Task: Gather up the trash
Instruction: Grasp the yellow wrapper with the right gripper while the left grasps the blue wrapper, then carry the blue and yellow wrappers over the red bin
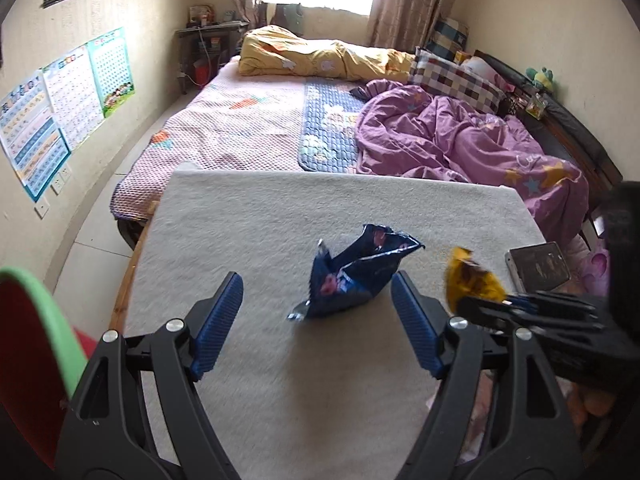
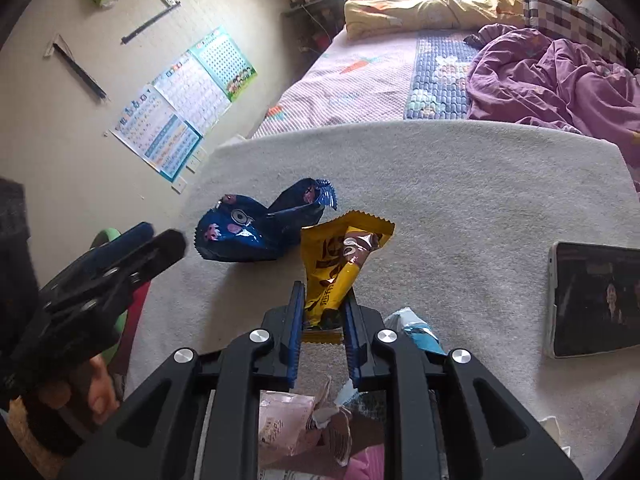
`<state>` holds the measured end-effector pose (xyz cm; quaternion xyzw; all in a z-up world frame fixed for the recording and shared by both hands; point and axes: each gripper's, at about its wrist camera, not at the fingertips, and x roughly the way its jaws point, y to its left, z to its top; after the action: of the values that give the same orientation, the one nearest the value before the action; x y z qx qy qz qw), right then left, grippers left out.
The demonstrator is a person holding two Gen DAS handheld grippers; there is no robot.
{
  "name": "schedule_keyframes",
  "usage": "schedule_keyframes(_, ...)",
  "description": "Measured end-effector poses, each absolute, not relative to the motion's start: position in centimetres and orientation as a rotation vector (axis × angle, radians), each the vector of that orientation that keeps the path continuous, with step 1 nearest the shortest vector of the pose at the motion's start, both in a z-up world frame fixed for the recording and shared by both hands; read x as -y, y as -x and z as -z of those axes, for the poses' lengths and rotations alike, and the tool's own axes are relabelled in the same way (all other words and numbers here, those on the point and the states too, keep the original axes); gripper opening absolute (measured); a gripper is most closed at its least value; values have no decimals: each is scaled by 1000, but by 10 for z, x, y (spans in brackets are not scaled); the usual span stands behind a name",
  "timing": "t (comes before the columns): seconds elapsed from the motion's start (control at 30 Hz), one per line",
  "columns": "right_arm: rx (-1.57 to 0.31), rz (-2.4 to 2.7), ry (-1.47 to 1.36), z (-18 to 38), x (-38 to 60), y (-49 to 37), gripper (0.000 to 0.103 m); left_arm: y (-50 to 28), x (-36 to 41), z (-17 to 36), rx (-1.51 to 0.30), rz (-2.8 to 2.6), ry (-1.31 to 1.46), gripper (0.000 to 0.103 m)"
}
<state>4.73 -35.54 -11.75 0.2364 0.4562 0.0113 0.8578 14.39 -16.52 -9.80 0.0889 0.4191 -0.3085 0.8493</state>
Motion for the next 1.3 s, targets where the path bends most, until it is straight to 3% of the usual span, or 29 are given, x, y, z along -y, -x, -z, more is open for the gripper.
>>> schedule_keyframes(0.07, -929, -18, -512, 110, 360, -39, 18, -153, 176, 109, -910, 643, -217, 73)
schedule_keyframes(0.13, -910, -14, -514, 103, 361, -32, 18, -160, 183, 121, -961, 648, -225, 60)
schedule_keyframes(0.2, -896, -10, -508, 96, 358, -28, 18, -164, 186, 132, -1017, 657, -216, 36)
schedule_keyframes(0.3, -876, -12, -513, 89, 353, -23, 18, -163, 182, 138, -1046, 669, -190, 19)
schedule_keyframes(0.87, -855, -86, -332, 70, 272, -10, 19, -61, 91, 82, -870, 504, -45, 18)
schedule_keyframes(1.3, -837, -153, -234, 61, 224, -7, 19, -50, 53, 68, -811, 427, -10, 18)
